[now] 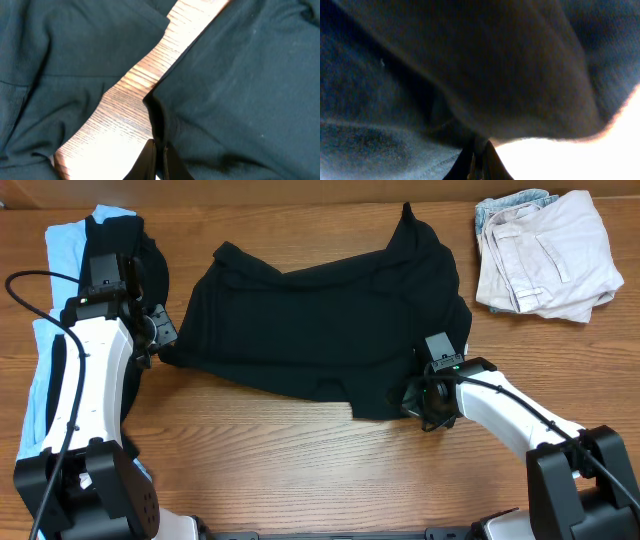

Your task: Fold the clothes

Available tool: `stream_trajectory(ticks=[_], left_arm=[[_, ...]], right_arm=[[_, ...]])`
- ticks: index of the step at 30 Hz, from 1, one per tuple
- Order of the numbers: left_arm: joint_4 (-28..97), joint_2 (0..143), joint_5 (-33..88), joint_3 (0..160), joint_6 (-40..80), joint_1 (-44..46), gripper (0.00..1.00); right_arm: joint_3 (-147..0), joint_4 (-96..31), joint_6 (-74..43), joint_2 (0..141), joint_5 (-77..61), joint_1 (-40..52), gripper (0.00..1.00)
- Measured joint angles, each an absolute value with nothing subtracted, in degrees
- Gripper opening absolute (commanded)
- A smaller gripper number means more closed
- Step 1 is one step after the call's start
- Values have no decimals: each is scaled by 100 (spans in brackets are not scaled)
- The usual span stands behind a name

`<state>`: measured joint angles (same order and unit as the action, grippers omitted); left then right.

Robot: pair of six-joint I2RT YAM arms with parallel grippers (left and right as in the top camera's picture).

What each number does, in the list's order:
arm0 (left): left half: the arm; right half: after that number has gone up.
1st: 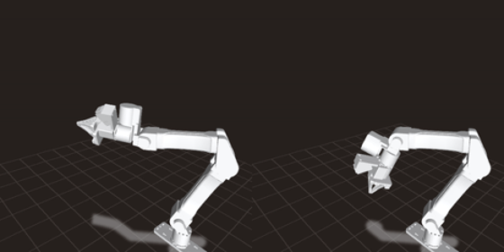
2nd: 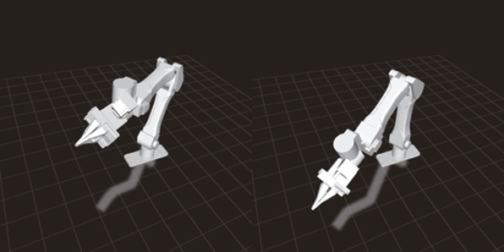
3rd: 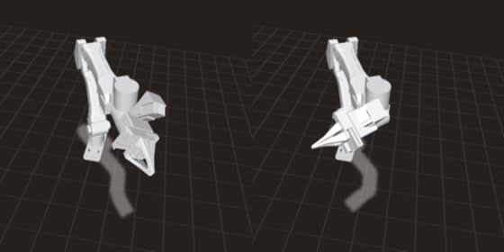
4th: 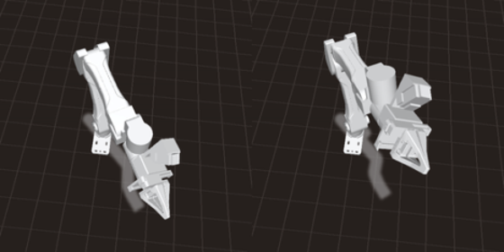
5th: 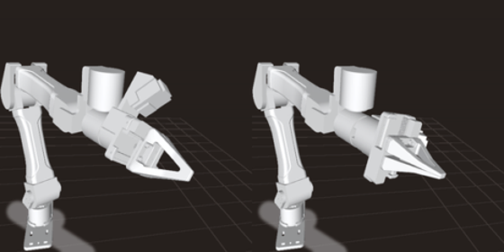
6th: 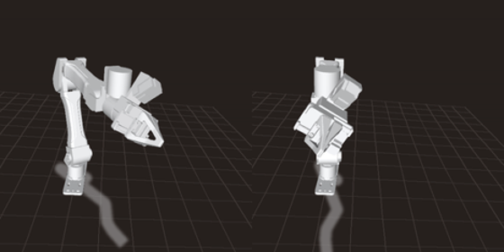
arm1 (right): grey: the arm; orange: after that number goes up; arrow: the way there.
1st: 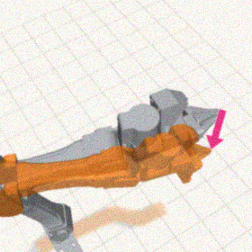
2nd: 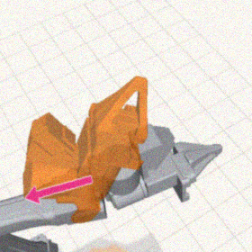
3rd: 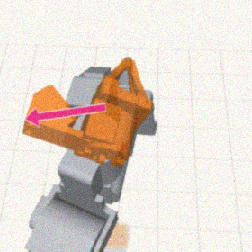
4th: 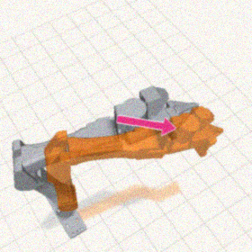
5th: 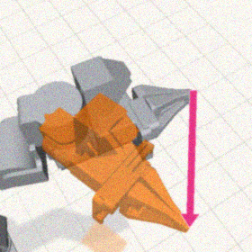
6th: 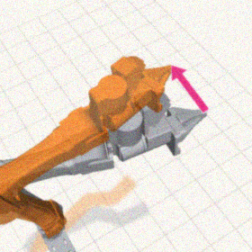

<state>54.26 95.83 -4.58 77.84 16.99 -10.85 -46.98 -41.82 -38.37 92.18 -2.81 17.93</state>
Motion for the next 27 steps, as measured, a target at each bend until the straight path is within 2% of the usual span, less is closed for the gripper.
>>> stream_trajectory(ticks=[5,13,17,27], left_arm=[[6023,9583,-454,8274,1697,-1085,4],[7157,9432,-414,9642,1634,-1083,4],[7470,9312,-408,9839,1629,-1083,4],[8130,9310,-410,9863,1306,-1083,4]], right_arm=[[-5225,-5389,-3717,8617,-318,1531,4],[-7557,-7288,-3083,6921,-331,674,4],[-8300,-7913,-2829,6578,-370,432,4],[-8538,-8694,-2587,6615,-410,379,4]])
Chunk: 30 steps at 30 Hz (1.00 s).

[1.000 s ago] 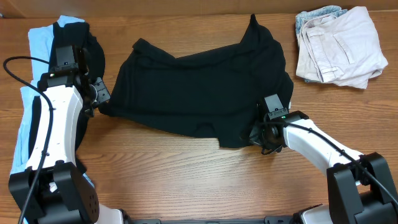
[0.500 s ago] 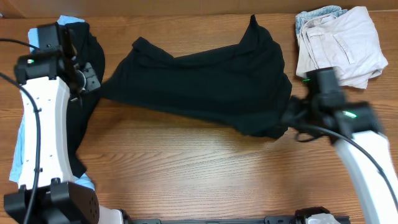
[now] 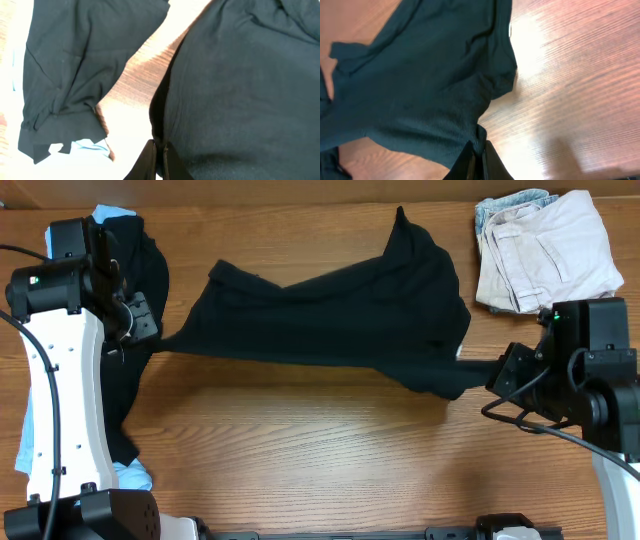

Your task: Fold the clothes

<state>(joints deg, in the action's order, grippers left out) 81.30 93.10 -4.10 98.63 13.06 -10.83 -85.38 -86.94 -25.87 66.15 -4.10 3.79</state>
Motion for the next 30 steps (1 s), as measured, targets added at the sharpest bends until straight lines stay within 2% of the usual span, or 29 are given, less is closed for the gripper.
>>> stream_trajectory(ticks=[5,11,22,30], left_arm=[[8123,9310,-412,9861,1286,-1083,4],[7537,9312,-414,9472,1286,-1068,4],[5218,9502,-414,7826,1288,-1009,4],[4106,9808,-414,7373,1288,-893,4]], right_arm=[[-8525,-8783,-2493,6735,-408,379,4],[-8128,-8219,-2399,7113,-401,377,4],[-7797,-6707,-2202,8729,-401,375,4],[-7797,-6005,-2115,9841,-401,373,4]])
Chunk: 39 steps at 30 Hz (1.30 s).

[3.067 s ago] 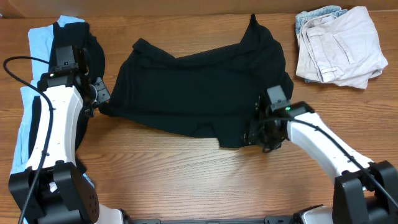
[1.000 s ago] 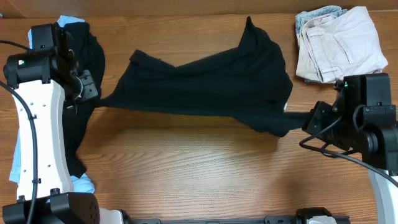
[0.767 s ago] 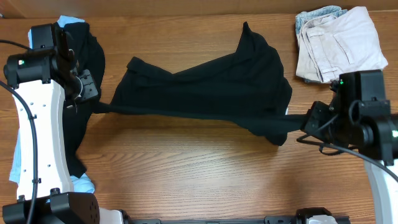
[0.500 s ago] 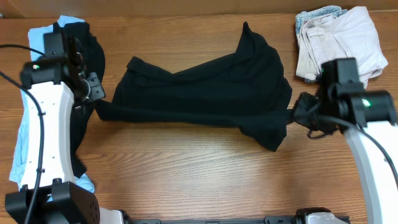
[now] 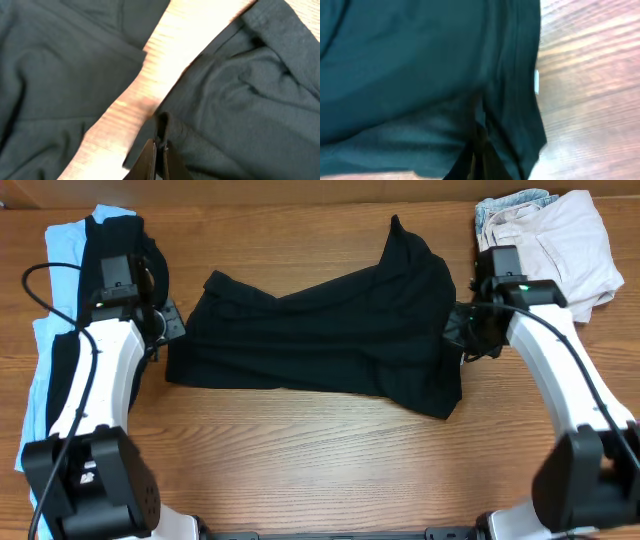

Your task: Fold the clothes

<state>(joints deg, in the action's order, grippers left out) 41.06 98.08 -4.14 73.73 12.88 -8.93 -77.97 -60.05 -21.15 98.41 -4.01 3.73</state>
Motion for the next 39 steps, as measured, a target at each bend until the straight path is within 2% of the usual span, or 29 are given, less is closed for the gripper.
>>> stream_trajectory(ticks=[9,13,15,16,20,21,23,25,29,34,39], left_arm=[[3629,10532,-414,7365,1288,-674,5],[3616,10831,-414,7358,1288,-635,13],[3618,10901,-416,7352,1273,-635,24],[3616,10916,-416,7352,1275,-635,33],[3610,10921,-434,7352,1170,-635,57],[3616,10921,-436,7352,1133,-635,67],[3699,10921,-438,7376,1007,-635,79],[3975,10927,-447,7498,919,-635,88],[4770,10975,-458,8333,792,-635,99],[5264,10975,-217,9817,473,-635,100],[4694,10962,191,10481,-34,-596,99]], right_arm=[[-7791,-5454,-2086,10283,-384,375,4],[-7791,-5398,-2071,10283,-381,373,4],[-7791,-5398,-2064,10283,-379,373,4],[-7791,-5400,-2060,10283,-381,375,4],[-7791,-5398,-2053,10283,-377,375,23],[-7791,-5406,-2005,10283,-368,373,28],[-7791,-5400,-2001,10283,-357,373,32],[-7791,-5417,-1970,10283,-360,368,38],[-7942,-5835,-1883,10289,-355,336,45],[-8984,-6783,-1678,10324,-357,307,58],[-10259,-7631,-1389,10324,-357,309,62]])
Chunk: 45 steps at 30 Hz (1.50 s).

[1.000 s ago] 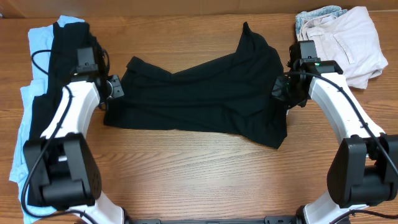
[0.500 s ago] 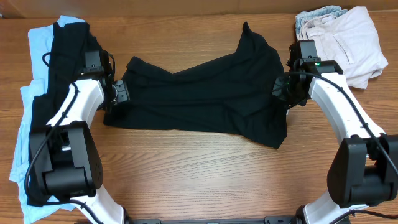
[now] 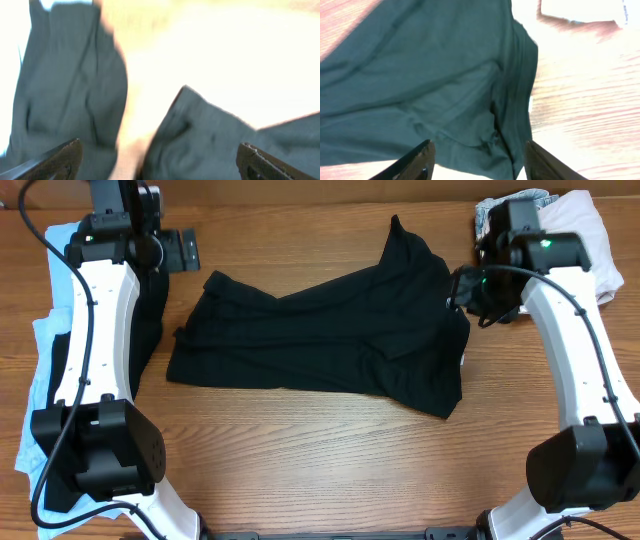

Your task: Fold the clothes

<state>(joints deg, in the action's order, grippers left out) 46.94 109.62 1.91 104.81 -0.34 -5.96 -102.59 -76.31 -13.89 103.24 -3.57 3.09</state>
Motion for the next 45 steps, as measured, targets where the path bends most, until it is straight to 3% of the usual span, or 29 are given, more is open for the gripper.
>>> stream_trajectory(ticks=[8,14,19,31,33,39,45], left_arm=[[4368,11607,480,10512,-303,-558,73],[4368,12776,823,10510,62,-534,38],[4324,13152,906,10510,381,-456,30],[4005,13161,803,10510,757,-272,29],[4001,13161,720,10510,794,-270,33],[4027,13161,486,10510,1175,-279,56],[3894,13166,425,10510,1498,-311,53]], right_arm=[[-10720,-7905,-1243,10324,-357,307,63],[-10720,-7909,-1210,10324,-357,309,64],[-10720,-7909,-1199,10324,-357,309,65],[-10720,-7852,-1197,10324,-357,309,67],[-10720,-7850,-1197,10324,-360,309,67],[-10720,-7817,-1194,10324,-357,309,68],[-10720,-7808,-1197,10324,-357,309,68]])
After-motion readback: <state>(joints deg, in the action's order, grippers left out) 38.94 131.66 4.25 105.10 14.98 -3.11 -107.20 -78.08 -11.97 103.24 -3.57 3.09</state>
